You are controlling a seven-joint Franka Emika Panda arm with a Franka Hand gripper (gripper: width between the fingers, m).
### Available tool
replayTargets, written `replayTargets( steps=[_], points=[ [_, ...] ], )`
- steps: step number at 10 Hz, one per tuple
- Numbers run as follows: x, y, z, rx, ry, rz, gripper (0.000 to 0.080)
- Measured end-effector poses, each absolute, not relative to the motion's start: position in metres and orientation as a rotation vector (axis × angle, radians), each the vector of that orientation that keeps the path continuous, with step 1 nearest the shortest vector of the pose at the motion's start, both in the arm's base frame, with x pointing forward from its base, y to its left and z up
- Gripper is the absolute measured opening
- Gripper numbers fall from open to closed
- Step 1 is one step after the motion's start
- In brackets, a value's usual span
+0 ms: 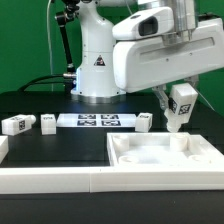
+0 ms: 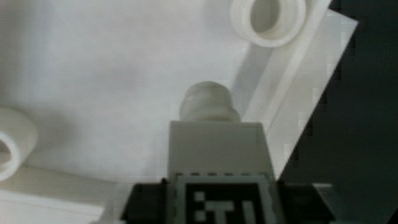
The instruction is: Assemble square table
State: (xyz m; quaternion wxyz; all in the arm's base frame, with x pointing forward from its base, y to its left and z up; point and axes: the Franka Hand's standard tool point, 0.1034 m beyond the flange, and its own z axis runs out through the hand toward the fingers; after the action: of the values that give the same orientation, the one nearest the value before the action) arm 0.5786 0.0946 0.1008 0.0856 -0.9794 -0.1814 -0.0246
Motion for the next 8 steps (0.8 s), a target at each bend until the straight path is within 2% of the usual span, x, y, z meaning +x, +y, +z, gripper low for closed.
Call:
replayTargets(
  steps=[3,5,8],
  points=[
    [0.580,0.089,0.099,-2.929,-0.546,-0.132,0.0288],
    [0.589,0.080,0.095,-2.950,-0.553,-0.346,0.0288],
    [0.602,0.092,0.099,-2.939,-0.551,-0.371,0.0288]
  ],
)
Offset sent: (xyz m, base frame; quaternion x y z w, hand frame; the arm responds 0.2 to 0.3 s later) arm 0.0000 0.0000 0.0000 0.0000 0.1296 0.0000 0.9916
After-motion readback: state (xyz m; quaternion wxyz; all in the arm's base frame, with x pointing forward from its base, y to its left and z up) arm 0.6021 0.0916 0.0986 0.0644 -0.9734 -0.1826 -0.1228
